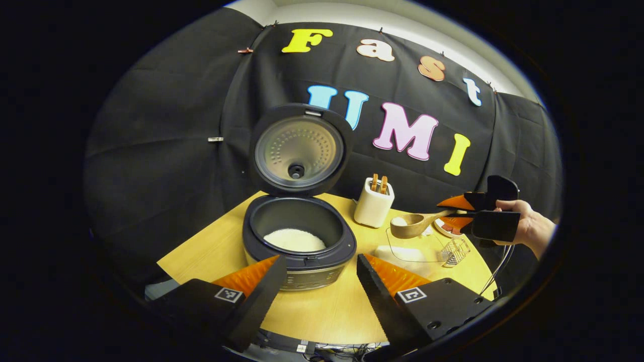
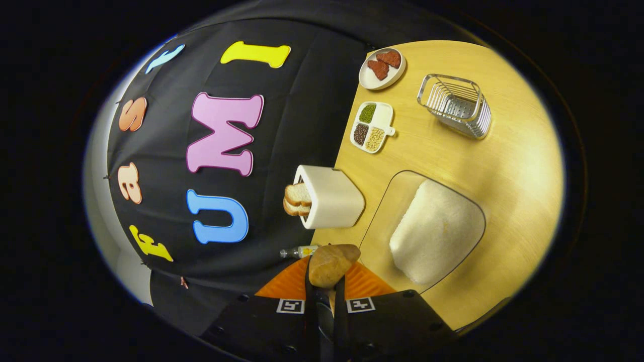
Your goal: Close the left gripper, press the button to open the rice cooker; take a wooden spoon from the chopstick holder with the right hand, scoop a spoonful of rice and pour it into the rice cooker, then put the wooden spoon back into the chopstick holder.
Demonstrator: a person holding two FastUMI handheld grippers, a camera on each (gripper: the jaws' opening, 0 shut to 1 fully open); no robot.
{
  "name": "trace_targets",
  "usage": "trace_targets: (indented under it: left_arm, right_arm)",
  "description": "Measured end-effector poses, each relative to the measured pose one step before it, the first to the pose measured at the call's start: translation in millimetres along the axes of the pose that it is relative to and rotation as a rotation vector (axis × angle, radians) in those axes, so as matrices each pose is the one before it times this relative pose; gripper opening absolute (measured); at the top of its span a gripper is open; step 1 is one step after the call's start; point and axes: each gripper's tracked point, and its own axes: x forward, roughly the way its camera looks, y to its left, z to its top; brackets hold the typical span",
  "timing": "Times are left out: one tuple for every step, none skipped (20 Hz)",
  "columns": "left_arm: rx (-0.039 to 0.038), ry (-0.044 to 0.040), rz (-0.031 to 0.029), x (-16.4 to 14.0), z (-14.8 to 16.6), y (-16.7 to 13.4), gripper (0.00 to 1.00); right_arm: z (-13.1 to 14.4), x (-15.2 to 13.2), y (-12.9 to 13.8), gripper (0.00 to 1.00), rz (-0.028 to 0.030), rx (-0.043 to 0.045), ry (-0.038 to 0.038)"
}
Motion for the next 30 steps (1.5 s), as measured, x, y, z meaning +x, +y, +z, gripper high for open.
trace_targets:
  left_arm:
    - [-0.00688,0.00071,0.00957,-2.47,-1.07,4.21,0.96]
    - [-0.00685,0.00014,0.00720,-1.49,-0.18,2.92,0.95]
    - [-0.00544,0.00077,0.00499,-1.79,-1.19,2.95,0.95]
    - [-0.00296,0.00081,0.00510,-1.53,0.04,2.58,0.95]
    - [-0.00203,0.00007,0.00463,-1.45,-1.58,3.00,0.96]
    - [-0.00126,0.00119,0.00467,-0.91,0.21,2.22,0.92]
    - [-0.00119,0.00173,0.00775,-0.46,-0.57,3.28,0.92]
    - [-0.00337,0.00044,0.00850,-0.43,0.01,3.97,0.95]
    - [-0.00659,-0.00099,0.00830,-1.33,-0.07,4.44,0.95]
    - [-0.00834,-0.00154,0.00620,-0.76,1.19,2.84,0.95]
    - [-0.00576,0.00117,0.00638,-1.48,-1.01,2.39,0.95]
    - [-0.00261,0.00111,0.00644,-1.19,-0.47,3.52,0.95]
    - [-0.00354,0.00281,-0.00276,-0.72,-1.19,1.58,0.95]
    - [-0.00012,0.00230,-0.00583,-1.56,-0.36,0.24,0.96]
    - [0.00330,-0.00170,-0.00088,-0.54,-0.08,1.61,0.95]
    - [0.00179,-0.00315,-0.00107,-1.47,1.23,2.99,0.95]
    - [-0.00021,-0.00297,-0.00095,-0.25,0.75,1.48,0.95]
    - [-0.00019,-0.00214,0.00005,-1.22,0.78,2.22,0.95]
    - [-0.00069,-0.00103,0.00137,-0.11,-0.30,2.89,0.93]
    - [-0.00364,-0.00094,-0.00140,0.28,-0.45,1.72,0.95]
    - [-0.00701,0.00290,-0.00034,0.90,-1.33,2.50,0.96]
    - [-0.01072,0.00741,0.00332,1.36,-3.19,3.52,0.95]
    - [-0.01245,0.00609,0.00333,1.13,-0.89,3.09,0.95]
    - [-0.01385,0.00319,0.00217,-0.20,-0.85,3.21,0.95]
    - [-0.01393,0.00103,0.00190,-0.63,-0.96,2.87,0.95]
    - [-0.01137,-0.00106,0.00335,0.80,1.24,1.80,0.92]
    - [-0.00690,-0.00124,0.00470,1.34,-0.09,2.33,0.95]
    - [-0.00334,-0.00091,0.00551,0.00,-0.85,2.77,0.95]
    - [-0.00301,0.00018,0.00453,0.13,-1.39,3.59,0.96]
    - [-0.00461,0.00103,0.00291,1.08,0.64,2.35,0.95]
  right_arm:
    - [-8.24,2.48,6.09,0.16,0.00701,0.00167,0.01380]
    - [-8.47,3.90,5.20,0.15,0.00793,0.00317,0.01773]
    - [-9.27,1.98,5.70,0.15,0.00710,0.00363,0.01709]
    - [-7.83,3.66,3.80,0.16,0.00506,0.00510,0.01591]
    - [-7.08,3.25,4.07,0.15,0.00010,0.00994,0.00951]
    - [-6.31,4.50,3.58,0.16,0.00248,0.00688,0.00269]
    - [-7.30,2.85,6.40,0.15,0.00680,-0.00457,0.00437]
    - [-9.26,4.27,6.08,0.15,0.00749,-0.01251,0.00913]
    - [-8.34,4.29,5.23,0.16,0.00712,-0.01734,0.00756]
    - [-8.05,3.61,5.55,0.16,0.00994,-0.02400,0.00904]
    - [-9.42,3.20,6.22,0.16,0.01020,-0.02779,0.00877]
    - [-8.93,4.02,6.45,0.16,0.01158,-0.03389,0.01037]
    - [-9.10,2.83,7.61,0.16,0.01274,-0.04665,0.01066]
    - [-8.59,4.55,4.18,0.16,0.00867,-0.05462,0.01151]
    - [-8.46,5.22,4.18,0.15,0.00667,-0.05917,0.00644]
    - [-6.49,4.57,4.77,0.16,0.00649,-0.06153,0.00153]
    - [-5.54,4.71,4.78,0.16,0.00629,-0.06046,0.00084]
    - [-6.42,3.06,5.94,0.15,0.00773,-0.05896,0.00360]
    - [-7.44,3.37,6.33,0.15,0.00546,-0.05788,0.00517]
    - [-6.77,4.53,4.20,0.15,0.00134,-0.04882,0.00452]
    - [-9.38,4.99,5.18,0.16,0.00732,-0.05548,0.00415]
    - [-5.75,4.61,5.45,0.15,0.01179,-0.05046,-0.00042]
    - [-6.71,4.80,6.53,0.15,0.01153,-0.05044,0.00068]
    - [-5.99,4.95,7.31,0.15,0.01222,-0.05641,0.00450]
    - [-6.42,3.88,7.55,0.15,0.01429,-0.06089,0.00830]
    - [-3.59,3.26,8.04,0.15,0.01620,-0.06328,-0.00046]
    - [-2.10,1.77,8.08,0.15,0.01919,-0.06522,-0.00495]
    - [-0.96,1.69,7.36,0.15,0.01761,-0.06349,-0.00513]
    - [-1.70,3.56,7.56,0.15,0.01553,-0.05818,-0.00404]
    - [-0.54,3.14,5.30,0.15,0.01667,-0.05132,-0.00323]
